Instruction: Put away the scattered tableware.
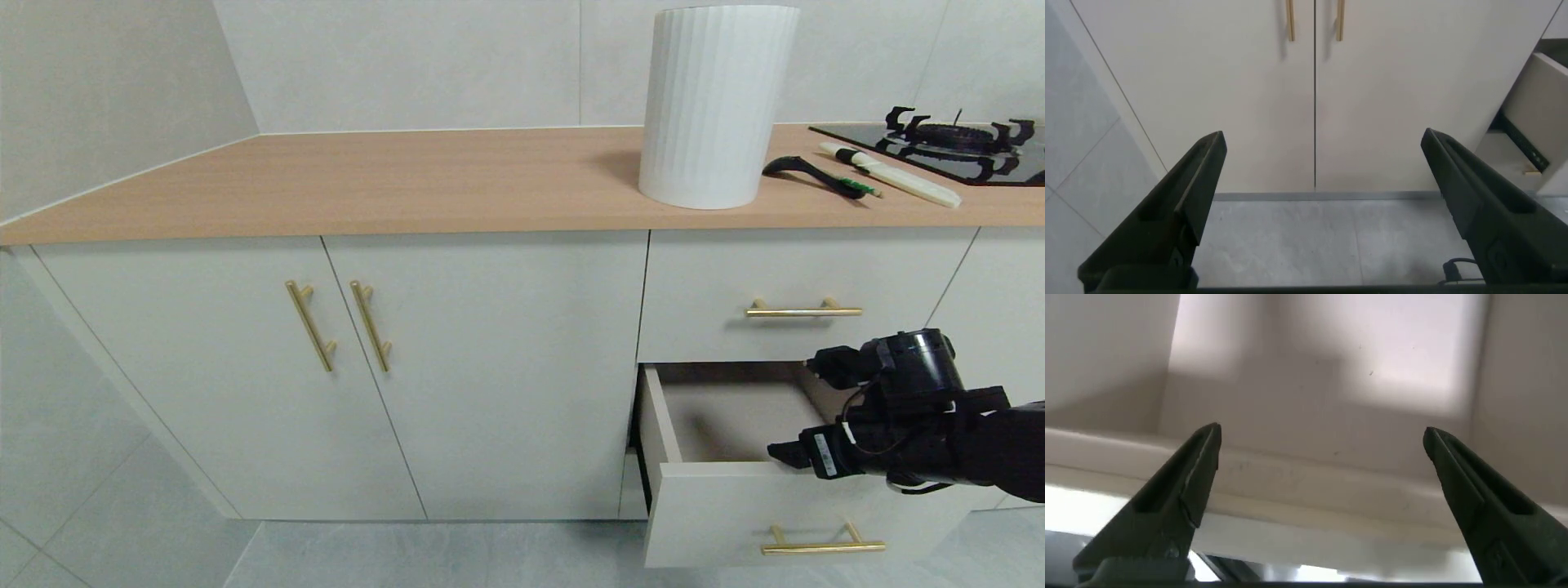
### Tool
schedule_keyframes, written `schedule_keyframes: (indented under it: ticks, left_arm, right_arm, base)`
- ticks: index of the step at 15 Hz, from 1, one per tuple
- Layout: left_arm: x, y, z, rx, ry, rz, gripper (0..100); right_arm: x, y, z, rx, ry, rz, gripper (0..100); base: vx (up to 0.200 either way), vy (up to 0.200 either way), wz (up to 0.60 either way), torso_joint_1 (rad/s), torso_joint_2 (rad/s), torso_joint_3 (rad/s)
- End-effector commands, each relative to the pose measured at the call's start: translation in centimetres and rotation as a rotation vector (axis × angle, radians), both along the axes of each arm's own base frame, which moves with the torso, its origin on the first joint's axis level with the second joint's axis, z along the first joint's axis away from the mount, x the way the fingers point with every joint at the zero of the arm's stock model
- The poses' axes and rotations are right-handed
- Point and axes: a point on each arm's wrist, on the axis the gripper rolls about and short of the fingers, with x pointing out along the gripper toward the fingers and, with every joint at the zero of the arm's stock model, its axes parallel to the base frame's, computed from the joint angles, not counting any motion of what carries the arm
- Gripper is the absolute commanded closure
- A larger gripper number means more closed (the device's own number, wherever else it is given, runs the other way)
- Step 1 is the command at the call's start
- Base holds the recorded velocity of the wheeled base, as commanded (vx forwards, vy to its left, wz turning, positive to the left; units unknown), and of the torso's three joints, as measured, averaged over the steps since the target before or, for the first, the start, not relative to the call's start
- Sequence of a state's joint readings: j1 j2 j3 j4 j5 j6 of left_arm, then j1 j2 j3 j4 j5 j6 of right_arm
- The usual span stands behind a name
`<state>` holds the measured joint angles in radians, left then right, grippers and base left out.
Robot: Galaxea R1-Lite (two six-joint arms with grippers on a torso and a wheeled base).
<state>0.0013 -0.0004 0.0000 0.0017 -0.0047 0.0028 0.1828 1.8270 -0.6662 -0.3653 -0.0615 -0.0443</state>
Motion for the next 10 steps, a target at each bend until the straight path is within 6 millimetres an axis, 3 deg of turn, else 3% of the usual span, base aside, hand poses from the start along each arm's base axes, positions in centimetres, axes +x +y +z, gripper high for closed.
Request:
schedule_keyframes:
  ticks: [1, 10]
  left_arm:
    - [0.0, 0.0, 0.0, 0.000, 0.000, 0.000, 0]
    - [0.0, 0.0, 0.0, 0.000, 0.000, 0.000, 0]
  right_arm:
    - [-1.0, 0.4, 0.9, -0.008, 0.007, 0.028, 0]
    - [-4.6, 0.7, 1.0, -0.147, 0.242, 0.180, 0]
  base:
    - [0.000, 0.000, 0.00, 0.000, 0.00, 0.000]
    - [0.000, 0.000, 0.00, 0.000, 0.00, 0.000]
